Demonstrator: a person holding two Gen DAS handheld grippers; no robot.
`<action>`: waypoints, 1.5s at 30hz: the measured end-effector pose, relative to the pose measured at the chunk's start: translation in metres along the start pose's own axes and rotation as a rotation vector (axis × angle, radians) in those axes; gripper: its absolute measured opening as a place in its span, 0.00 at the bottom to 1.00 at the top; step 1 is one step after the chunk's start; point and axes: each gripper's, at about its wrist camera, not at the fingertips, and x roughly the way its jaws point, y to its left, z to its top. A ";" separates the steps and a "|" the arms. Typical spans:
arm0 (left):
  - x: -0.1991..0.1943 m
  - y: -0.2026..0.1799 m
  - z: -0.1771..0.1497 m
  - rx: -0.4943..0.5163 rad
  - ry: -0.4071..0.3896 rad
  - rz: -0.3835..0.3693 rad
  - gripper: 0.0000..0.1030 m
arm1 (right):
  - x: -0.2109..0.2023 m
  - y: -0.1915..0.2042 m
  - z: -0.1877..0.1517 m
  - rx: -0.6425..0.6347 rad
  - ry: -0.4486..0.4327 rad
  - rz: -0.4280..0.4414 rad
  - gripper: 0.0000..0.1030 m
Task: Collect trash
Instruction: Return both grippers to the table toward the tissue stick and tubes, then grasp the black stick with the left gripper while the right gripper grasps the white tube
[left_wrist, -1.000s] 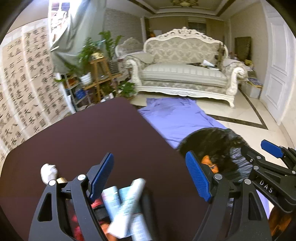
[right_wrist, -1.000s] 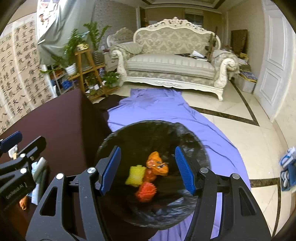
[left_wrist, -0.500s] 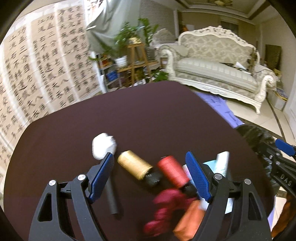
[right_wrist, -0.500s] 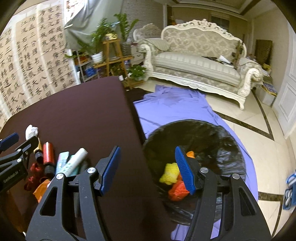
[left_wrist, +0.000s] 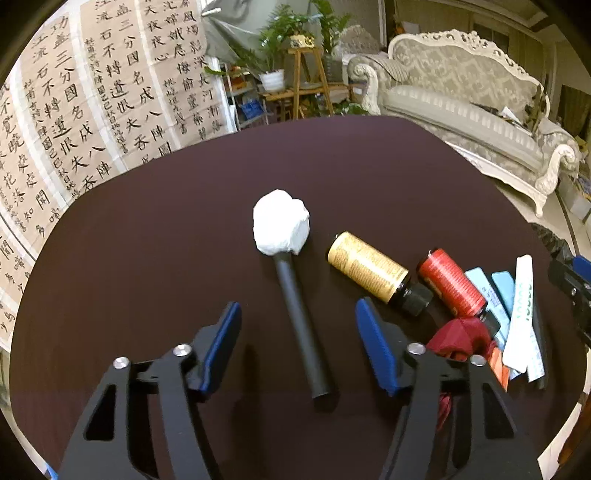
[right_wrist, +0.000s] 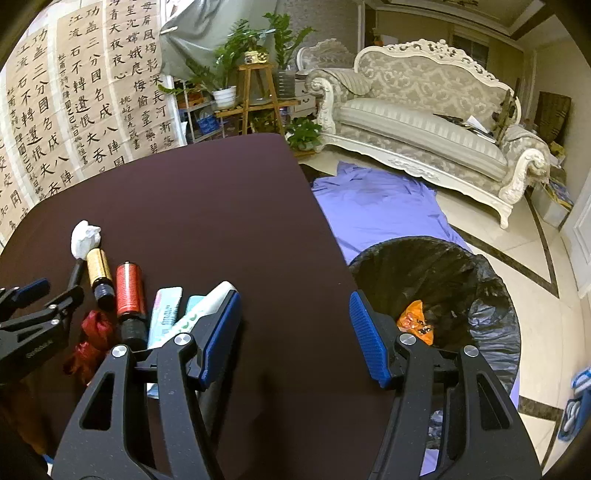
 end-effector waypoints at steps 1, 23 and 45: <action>0.003 0.001 -0.001 0.003 0.013 -0.009 0.50 | -0.001 0.003 0.000 -0.002 0.000 0.003 0.58; -0.003 0.022 -0.013 -0.013 -0.011 -0.071 0.13 | 0.011 0.050 -0.007 -0.077 0.089 0.078 0.26; -0.026 0.034 -0.015 -0.052 -0.090 -0.110 0.13 | -0.004 0.017 0.001 -0.024 0.030 0.067 0.12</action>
